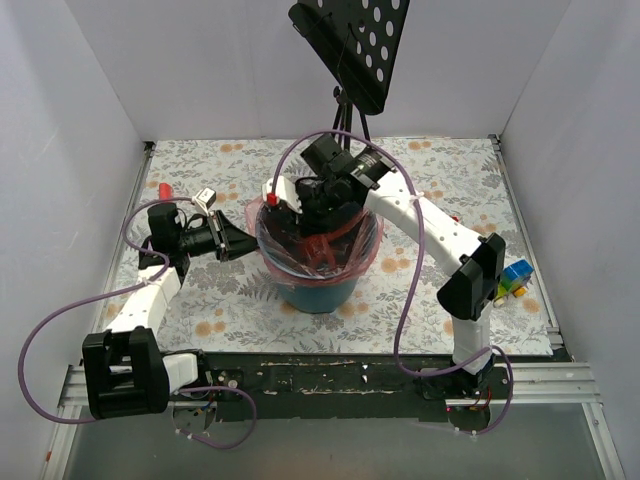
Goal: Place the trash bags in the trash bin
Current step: Adjust the trash bag in the trash bin.
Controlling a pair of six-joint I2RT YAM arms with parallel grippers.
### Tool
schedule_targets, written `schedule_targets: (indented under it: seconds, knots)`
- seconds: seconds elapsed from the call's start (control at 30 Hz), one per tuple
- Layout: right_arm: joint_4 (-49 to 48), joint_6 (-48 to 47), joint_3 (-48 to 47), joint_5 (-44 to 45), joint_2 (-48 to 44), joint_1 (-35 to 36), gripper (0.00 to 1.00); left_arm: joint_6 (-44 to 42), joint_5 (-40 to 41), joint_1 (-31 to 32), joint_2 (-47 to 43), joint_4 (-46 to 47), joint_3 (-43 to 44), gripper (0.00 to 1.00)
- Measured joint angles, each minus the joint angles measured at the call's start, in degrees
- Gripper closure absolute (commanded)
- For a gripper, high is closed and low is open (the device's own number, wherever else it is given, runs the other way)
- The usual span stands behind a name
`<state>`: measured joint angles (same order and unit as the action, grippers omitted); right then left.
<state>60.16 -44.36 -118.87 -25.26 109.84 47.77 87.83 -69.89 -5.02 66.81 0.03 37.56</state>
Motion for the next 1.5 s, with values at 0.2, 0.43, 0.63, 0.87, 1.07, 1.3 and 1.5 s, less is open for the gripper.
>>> schedule_targets:
  seconds: [0.2, 0.43, 0.63, 0.87, 1.07, 1.3, 1.5]
  knots:
    - [3.41, -5.40, 7.04, 1.29, -1.05, 0.52, 0.58, -0.70, 2.54, 0.39, 1.22, 1.97, -1.31, 1.00]
    - [-9.07, -6.88, 30.08, 1.25, -9.66, 0.52, 0.24, -1.66, 3.08, 0.50, 0.42, 2.10, -4.13, 1.00]
    - [-17.73, -5.14, 32.54, 0.79, -9.62, 0.85, 0.14, -2.14, 4.17, 0.68, 0.07, 1.70, -4.66, 1.00]
    - [-22.58, -2.05, 33.62, -0.31, -8.76, 0.85, 0.13, -4.24, 4.96, 0.74, 2.67, 0.04, -3.48, 1.00]
    - [-24.30, 0.22, 34.29, 0.28, -16.15, 0.68, 0.11, -12.61, 6.34, 0.74, 3.34, -7.30, 3.78, 1.00]
    - [-31.74, 4.09, 33.05, 1.79, -30.86, 0.13, 0.13, -19.82, 6.40, 0.63, 3.34, -13.97, 7.43, 1.00]
    - [-40.52, 15.37, 34.36, 2.73, -33.14, -9.99, 0.26, -21.99, 6.73, 0.44, 4.26, -17.88, 7.72, 1.00]
